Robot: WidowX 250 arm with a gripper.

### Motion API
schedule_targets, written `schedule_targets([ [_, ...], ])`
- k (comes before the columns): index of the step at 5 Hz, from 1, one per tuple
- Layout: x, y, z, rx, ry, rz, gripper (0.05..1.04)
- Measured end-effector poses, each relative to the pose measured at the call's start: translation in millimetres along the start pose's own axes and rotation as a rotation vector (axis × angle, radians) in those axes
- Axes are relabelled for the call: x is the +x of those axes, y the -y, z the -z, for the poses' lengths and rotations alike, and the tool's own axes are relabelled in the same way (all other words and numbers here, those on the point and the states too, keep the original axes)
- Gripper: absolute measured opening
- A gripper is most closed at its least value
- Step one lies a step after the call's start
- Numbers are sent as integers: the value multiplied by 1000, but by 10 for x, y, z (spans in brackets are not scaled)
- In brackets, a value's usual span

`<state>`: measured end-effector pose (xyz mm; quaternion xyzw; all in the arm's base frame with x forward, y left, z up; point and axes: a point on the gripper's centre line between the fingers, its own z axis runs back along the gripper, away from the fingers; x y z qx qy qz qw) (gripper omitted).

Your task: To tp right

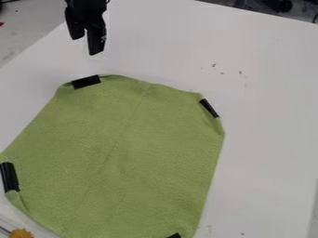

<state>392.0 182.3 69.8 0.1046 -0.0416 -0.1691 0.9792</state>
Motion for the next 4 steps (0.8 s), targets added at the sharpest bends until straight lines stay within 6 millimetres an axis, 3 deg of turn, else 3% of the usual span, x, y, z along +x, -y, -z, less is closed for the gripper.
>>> schedule_targets([
  [1, -41, 83, 180, -34, -29, -5, 1000],
  [2, -179, 297, 326, -63, -15, -79, 1000],
  [3, -292, 287, 81, 7, 19, -196, 1000],
  [4, -535, 331, -184, 75, 9, -377, 1000],
])
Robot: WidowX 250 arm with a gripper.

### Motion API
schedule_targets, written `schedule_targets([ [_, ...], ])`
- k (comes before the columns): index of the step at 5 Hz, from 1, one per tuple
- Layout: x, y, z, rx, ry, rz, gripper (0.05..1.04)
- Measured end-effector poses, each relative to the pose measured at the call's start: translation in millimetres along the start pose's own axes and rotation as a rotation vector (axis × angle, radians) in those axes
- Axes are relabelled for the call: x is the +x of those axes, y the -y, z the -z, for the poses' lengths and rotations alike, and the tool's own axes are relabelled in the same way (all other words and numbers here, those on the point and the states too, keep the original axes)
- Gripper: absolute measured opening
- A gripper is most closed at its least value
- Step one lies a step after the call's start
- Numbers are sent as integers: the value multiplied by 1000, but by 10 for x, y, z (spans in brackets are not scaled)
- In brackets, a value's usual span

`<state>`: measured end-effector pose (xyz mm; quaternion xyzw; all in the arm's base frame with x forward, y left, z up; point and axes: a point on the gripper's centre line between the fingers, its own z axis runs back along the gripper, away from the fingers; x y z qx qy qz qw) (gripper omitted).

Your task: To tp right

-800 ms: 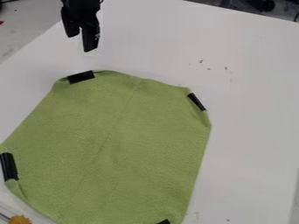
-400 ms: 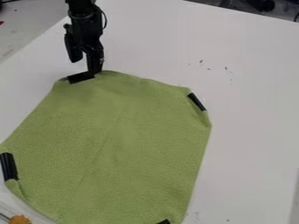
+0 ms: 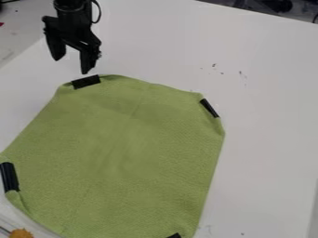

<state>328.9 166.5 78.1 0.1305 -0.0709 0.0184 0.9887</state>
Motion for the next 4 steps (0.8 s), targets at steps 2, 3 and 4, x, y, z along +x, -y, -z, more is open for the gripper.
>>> schedule_targets([
  [2, -1022, 162, 111, -20, -141, -439, 1000],
  [3, -1486, 255, 148, 1, -152, -575, 1000],
  [4, -1776, 236, 219, 45, -155, -667, 1000],
])
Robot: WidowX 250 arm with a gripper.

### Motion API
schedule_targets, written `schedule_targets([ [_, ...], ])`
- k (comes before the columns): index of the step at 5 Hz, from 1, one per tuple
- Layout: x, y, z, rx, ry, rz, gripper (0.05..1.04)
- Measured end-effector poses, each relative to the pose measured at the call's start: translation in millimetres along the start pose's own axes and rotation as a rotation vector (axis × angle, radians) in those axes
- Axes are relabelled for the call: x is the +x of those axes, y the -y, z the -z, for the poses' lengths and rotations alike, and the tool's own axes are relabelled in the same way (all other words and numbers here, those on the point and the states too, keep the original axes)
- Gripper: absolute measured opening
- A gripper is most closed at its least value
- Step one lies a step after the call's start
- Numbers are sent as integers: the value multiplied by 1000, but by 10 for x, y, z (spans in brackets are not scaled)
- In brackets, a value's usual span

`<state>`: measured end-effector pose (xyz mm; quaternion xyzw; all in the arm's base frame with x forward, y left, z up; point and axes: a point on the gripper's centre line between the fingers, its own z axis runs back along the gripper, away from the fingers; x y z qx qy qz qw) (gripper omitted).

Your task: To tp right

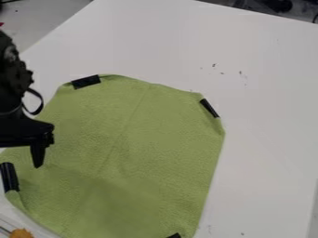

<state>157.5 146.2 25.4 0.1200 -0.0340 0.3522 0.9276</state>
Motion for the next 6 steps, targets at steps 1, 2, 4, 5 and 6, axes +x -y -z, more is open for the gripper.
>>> schedule_targets([
  [1, 14, -150, 42, 25, 16, -33, 1000],
  [2, 42, -199, 212, -2, 17, -40, 944],
  [4, 215, -167, 294, -56, 49, -29, 438],
  [5, 253, -133, 280, -43, 31, 1, 233],
  [6, 233, -124, 250, 4, -13, 31, 90],
])
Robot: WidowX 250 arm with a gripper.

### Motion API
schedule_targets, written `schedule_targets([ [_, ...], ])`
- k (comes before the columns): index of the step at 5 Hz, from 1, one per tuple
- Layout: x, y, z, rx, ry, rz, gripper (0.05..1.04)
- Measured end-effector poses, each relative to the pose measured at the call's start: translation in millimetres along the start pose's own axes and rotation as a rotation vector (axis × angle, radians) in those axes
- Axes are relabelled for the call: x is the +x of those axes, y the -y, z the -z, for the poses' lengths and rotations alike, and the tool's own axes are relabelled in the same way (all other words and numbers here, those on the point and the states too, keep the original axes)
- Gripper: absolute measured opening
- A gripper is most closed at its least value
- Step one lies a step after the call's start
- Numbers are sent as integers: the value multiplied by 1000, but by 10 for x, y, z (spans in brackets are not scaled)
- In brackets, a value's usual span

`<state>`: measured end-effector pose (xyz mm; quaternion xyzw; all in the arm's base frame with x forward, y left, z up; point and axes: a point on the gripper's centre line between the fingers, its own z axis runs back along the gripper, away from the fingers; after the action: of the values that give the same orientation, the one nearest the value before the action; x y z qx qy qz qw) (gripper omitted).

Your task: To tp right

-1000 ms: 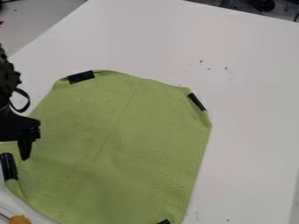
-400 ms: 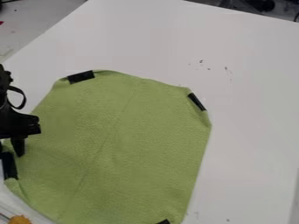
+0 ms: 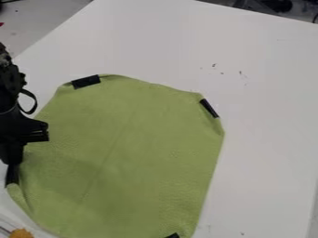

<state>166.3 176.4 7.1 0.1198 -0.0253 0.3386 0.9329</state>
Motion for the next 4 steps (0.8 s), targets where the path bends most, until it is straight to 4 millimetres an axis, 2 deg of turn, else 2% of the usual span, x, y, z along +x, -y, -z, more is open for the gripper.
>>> schedule_targets([
  [1, 90, 110, -241, 32, 19, 16, 58],
  [2, 214, 396, -500, 62, 9, 31, 57],
  [3, 295, 772, -564, 33, 11, 61, 57],
  [4, 474, 1153, -472, -41, 3, 128, 57],
])
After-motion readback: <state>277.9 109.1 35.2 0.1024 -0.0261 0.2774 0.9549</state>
